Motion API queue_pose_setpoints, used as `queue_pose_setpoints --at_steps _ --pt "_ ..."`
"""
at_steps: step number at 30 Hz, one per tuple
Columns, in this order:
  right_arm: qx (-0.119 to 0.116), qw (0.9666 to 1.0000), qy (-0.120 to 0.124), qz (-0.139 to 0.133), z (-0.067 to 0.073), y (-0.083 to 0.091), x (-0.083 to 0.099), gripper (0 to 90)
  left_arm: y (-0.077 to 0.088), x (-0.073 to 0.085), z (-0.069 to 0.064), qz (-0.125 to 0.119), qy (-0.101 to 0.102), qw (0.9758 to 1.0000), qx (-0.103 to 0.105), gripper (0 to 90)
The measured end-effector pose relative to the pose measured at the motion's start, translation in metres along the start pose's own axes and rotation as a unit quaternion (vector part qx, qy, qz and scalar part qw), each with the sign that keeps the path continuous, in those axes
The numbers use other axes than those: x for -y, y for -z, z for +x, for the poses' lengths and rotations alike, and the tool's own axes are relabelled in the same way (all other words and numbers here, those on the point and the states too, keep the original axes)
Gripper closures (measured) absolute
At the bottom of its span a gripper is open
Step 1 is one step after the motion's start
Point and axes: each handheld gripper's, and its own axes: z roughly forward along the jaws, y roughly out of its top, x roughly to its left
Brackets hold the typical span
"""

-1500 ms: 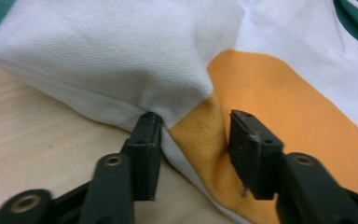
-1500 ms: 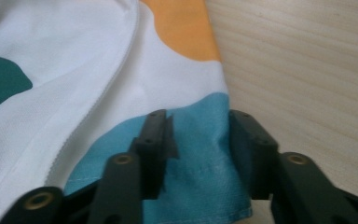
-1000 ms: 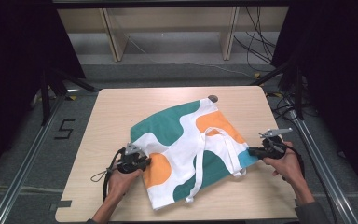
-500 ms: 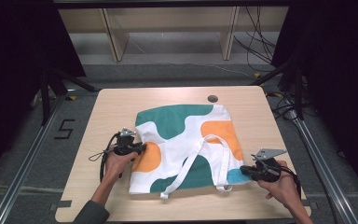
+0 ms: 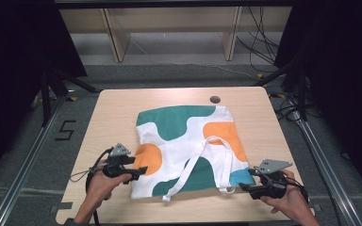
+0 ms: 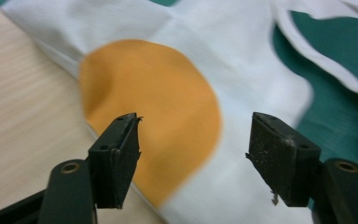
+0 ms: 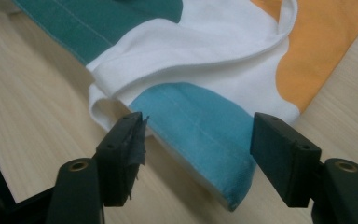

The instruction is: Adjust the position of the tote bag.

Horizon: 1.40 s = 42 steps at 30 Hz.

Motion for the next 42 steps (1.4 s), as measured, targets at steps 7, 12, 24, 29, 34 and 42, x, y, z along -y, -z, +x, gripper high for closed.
queue_pose_setpoints --at_steps 7,12,24,29,34,42 --pt "0.008 0.9993 0.009 0.035 0.008 0.001 0.006 33.6 0.022 0.031 -0.033 -0.004 -0.037 0.9989 0.028 29.4" --pt "0.048 0.9964 0.032 0.063 0.009 -0.009 0.006 36.9 0.022 0.044 -0.039 0.013 -0.05 0.9985 0.018 26.7" --pt "0.067 0.9961 0.053 0.022 0.008 -0.014 -0.005 72.9 0.016 0.047 -0.051 0.026 -0.089 0.9954 0.026 27.6" --pt "0.015 0.9952 -0.051 -0.082 -0.014 -0.003 -0.014 87.3 0.013 0.042 -0.064 0.002 -0.093 0.9947 0.043 26.5" --pt "-0.012 0.9891 -0.095 -0.112 -0.016 0.002 -0.023 87.3 -0.002 0.041 -0.071 0.028 -0.134 0.9904 0.016 27.0" --pt "-0.005 0.9903 -0.079 -0.115 -0.018 0.003 -0.028 87.3 -0.006 0.041 -0.064 0.031 -0.128 0.9912 -0.011 36.0"
